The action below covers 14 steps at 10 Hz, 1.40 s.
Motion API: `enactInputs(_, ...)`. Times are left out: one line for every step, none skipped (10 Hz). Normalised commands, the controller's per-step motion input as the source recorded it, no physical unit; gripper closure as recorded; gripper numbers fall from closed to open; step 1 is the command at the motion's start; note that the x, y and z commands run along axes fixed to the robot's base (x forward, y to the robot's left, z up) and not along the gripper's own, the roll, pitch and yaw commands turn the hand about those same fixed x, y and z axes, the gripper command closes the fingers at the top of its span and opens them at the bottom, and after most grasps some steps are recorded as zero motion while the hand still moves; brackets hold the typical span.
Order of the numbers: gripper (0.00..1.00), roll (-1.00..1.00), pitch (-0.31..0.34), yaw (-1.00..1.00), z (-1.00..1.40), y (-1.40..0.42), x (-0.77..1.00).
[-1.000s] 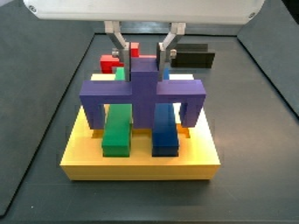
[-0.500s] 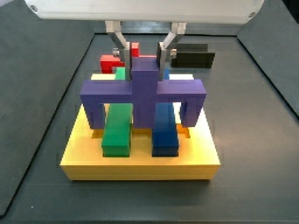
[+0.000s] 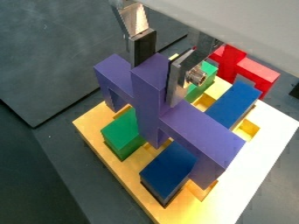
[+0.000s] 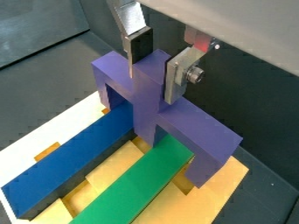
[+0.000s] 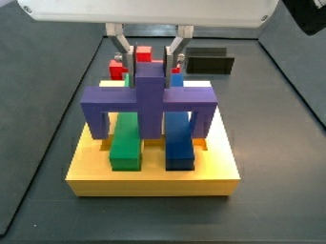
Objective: Pick up the purple object. Move up. Move to above the board. Insert the purple object.
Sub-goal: Insert the purple object.
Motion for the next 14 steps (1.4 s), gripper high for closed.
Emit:
enactInputs(1.00,-0.13,0.000,-0.02,0.00,0.00,0.00)
enactInputs(1.00,-0.12,0.000,-0.01,0.00,0.00,0.00)
enactInputs(1.00,-0.12,0.000,-0.01,-0.03,0.00,0.00)
enactInputs(1.00,-0.07,0.000,0.00,-0.10,0.00,0.08)
enactInputs(1.00,-0.04,0.000,0.00,-0.16,0.00,0.21)
enactInputs(1.00,-0.01,0.000,0.00,-0.17,0.00,0.21)
enactInputs(1.00,-0.01,0.003,0.00,-0.17,0.00,0.19)
enactInputs(1.00,-0.03,0.000,0.00,-0.15,0.03,0.04)
enactInputs(1.00,-0.01,0.000,0.00,-0.16,0.05,0.00)
enactInputs(1.00,0.00,0.000,0.00,-0.18,0.05,-0.01)
enactInputs(1.00,0.00,0.000,0.00,-0.14,0.00,-0.01)
enactInputs(1.00,-0.04,-0.004,0.00,-0.11,0.00,0.00)
enactInputs(1.00,-0.04,0.000,0.00,-0.10,-0.03,0.04)
enactInputs(1.00,-0.04,0.000,0.00,-0.09,-0.04,0.02)
